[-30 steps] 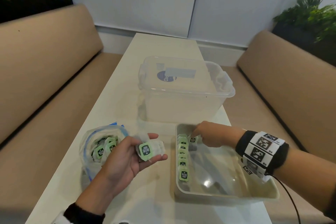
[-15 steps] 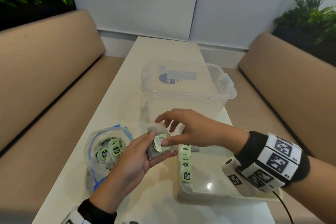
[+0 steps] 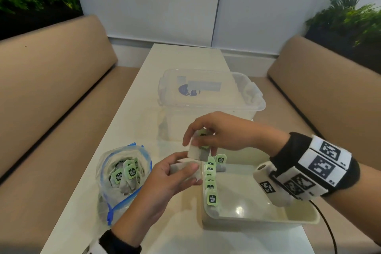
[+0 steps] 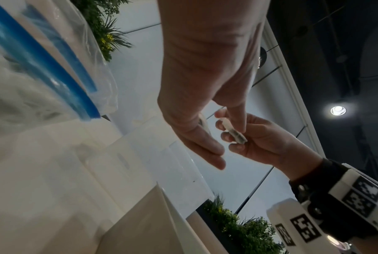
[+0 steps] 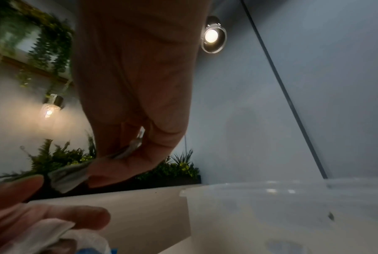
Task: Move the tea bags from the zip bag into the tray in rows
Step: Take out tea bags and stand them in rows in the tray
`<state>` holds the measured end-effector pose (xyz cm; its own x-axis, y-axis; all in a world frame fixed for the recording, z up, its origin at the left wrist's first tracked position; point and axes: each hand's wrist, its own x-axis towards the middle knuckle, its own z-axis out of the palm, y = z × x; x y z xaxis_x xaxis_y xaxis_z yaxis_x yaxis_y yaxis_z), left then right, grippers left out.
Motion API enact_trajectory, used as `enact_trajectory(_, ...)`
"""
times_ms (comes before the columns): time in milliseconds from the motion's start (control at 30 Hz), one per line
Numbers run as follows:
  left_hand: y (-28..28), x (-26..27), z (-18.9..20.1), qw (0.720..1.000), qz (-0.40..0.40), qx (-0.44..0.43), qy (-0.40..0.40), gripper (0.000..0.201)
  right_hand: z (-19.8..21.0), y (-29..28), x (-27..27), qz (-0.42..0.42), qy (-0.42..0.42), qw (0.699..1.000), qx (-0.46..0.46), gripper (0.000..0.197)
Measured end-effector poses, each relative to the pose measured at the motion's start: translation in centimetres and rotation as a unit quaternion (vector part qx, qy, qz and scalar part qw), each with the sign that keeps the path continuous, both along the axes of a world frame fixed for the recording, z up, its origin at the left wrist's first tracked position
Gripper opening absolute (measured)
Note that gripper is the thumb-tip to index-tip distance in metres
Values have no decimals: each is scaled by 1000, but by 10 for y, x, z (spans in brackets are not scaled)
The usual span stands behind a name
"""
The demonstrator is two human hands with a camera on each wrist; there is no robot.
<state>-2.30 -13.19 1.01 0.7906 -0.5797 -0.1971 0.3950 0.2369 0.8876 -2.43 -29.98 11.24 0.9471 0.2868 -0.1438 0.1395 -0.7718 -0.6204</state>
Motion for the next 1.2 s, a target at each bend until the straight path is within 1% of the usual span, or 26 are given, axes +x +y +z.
enact_trajectory(67, -2, 1, 4, 1000, 7, -14, -18, 40, 6, 4, 0, 8, -48, 998, -26, 16)
enact_trajectory(133, -6, 0, 8, 999, 9, -26, -35, 33, 12, 8, 0, 4, -79, 997, -19, 22)
enact_trajectory(200, -9, 0, 11, 998, 24, -36, -45, 23, 17, 9, 0, 2, -89, 996, -11, 25)
enact_trajectory(300, -11, 1, 13, 996, 48, -57, -49, 15, 24, 8, 1, -3, -91, 996, 7, 18)
enact_trajectory(367, -12, 0, 15, 995, 52, -65, -50, 19, 27, 6, 2, -4, -100, 995, 1, 12)
enact_trajectory(467, -14, -2, 17, 993, 61, -77, -68, 41, 32, 7, 0, 10, -138, 989, -44, 7)
enact_trajectory(500, -15, -3, 19, 992, 65, -82, -75, 45, 34, 7, 0, 13, -149, 988, -49, 7)
enact_trajectory(533, -15, -3, 20, 991, 70, -85, -79, 43, 36, 7, -1, 13, -157, 986, -50, 7)
enact_trajectory(633, -15, 0, 21, 991, 78, -76, -79, 22, 42, 6, -1, 5, -165, 984, -60, 6)
enact_trajectory(667, -14, 0, 22, 991, 75, -73, -81, 21, 44, 6, -1, 2, -165, 984, -65, 7)
enact_trajectory(767, -14, 1, 25, 992, 64, -66, -92, 27, 49, 8, -2, -5, -147, 987, -63, 10)
enact_trajectory(833, -15, 0, 26, 993, 48, -58, -93, 21, 52, 10, -3, -6, -133, 989, -59, 12)
enact_trajectory(900, -16, -2, 26, 994, 35, -58, -90, 21, 53, 12, -4, 1, -132, 989, -67, 12)
enact_trajectory(1033, -19, -6, 25, 996, 20, -65, -53, 17, 55, 19, -6, 20, -149, 985, -89, 12)
enact_trajectory(1133, -20, -8, 27, 996, 20, -80, -38, 20, 55, 22, -7, 29, -172, 977, -126, 13)
enact_trajectory(1200, -20, -9, 28, 995, 25, -93, -28, 18, 56, 23, -8, 39, -191, 971, -135, 18)
